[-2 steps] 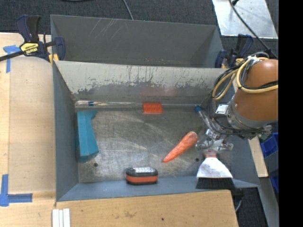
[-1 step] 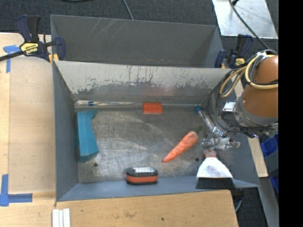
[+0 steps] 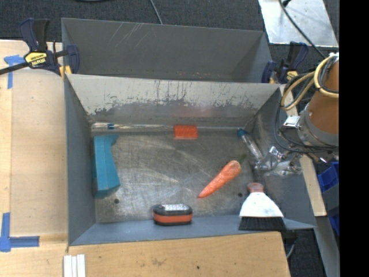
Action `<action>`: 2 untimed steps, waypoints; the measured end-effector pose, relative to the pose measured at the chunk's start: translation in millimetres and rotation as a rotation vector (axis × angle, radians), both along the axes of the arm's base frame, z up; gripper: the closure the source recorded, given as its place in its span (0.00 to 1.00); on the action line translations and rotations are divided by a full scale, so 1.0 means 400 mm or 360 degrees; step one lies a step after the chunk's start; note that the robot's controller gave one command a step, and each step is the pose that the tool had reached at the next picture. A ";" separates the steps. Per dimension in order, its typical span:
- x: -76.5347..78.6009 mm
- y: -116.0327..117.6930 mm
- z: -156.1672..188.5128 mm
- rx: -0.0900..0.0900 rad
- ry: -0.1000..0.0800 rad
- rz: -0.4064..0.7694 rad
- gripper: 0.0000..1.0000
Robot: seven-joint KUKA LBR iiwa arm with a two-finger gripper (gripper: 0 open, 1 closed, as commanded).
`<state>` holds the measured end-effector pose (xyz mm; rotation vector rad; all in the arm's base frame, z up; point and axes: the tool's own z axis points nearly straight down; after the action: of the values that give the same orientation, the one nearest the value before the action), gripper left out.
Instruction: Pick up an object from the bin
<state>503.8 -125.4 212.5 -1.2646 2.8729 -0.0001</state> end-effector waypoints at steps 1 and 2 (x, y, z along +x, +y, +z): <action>0.010 -0.013 0.049 -0.0003 -0.0003 0.0344 1.00; 0.058 0.075 -0.188 0.0004 0.0007 0.0031 0.00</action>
Offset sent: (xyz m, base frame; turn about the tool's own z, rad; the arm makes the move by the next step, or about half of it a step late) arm 0.0235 0.0279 -0.0728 -0.0184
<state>526.9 -95.4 137.3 -1.2936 2.8634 0.0068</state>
